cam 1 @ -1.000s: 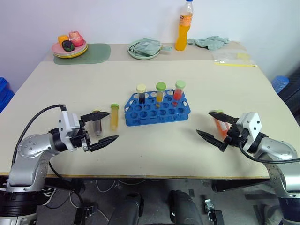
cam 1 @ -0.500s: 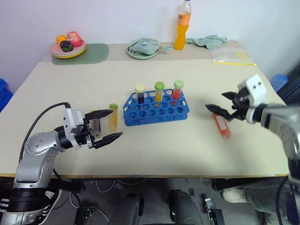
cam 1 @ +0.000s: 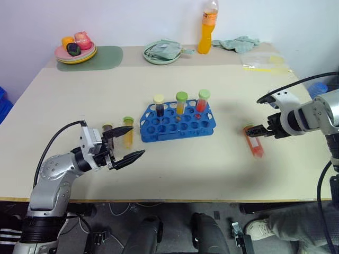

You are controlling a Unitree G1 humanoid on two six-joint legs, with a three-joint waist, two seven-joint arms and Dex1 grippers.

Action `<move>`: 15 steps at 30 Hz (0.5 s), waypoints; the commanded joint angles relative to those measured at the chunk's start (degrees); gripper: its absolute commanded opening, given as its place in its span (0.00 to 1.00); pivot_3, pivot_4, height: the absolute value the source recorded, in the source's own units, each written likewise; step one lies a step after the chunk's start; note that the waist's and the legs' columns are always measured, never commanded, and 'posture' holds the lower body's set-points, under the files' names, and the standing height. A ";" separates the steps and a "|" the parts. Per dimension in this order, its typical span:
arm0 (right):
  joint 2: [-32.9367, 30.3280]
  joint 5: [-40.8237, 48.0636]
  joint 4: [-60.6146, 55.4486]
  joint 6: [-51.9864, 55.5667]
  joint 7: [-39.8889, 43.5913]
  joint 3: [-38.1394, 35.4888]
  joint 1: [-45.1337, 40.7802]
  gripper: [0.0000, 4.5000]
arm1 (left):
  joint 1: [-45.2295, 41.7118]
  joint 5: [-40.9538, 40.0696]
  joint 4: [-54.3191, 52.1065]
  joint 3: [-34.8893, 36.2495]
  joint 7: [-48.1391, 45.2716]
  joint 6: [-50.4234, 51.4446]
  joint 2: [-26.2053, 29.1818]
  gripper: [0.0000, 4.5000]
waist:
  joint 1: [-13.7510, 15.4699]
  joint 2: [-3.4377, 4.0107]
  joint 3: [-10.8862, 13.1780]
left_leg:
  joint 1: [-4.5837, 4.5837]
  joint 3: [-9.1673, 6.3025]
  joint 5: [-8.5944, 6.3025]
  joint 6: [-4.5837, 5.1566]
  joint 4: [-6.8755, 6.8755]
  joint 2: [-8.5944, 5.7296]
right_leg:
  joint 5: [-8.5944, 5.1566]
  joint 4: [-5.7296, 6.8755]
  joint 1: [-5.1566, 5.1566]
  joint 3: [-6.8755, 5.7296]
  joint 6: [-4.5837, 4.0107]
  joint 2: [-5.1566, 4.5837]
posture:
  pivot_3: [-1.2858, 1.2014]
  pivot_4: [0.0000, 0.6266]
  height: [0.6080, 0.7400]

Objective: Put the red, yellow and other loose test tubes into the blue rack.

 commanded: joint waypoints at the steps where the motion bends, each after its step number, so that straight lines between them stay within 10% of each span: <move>1: -4.35 4.61 0.60 0.33 0.71 4.61 -1.68 1.00 | 1.30 0.66 -2.76 0.05 1.04 -1.04 -0.08 0.99 | 0.06 0.00 0.00 | 0.00 0.00 0.00 0.01 -0.01 0.00 | 0.00 0.00 0.00 0.00 0.00 0.00 | 0.52 0.24 1.00; 15: -0.21 25.28 14.95 0.33 -15.75 12.90 -9.36 1.00 | 4.94 0.97 -7.91 0.41 4.82 0.08 0.34 0.99 | 0.37 0.00 0.00 | 0.04 0.31 -0.04 0.08 0.00 0.03 | 0.05 0.00 -0.06 0.28 0.08 0.03 | 0.52 0.24 1.00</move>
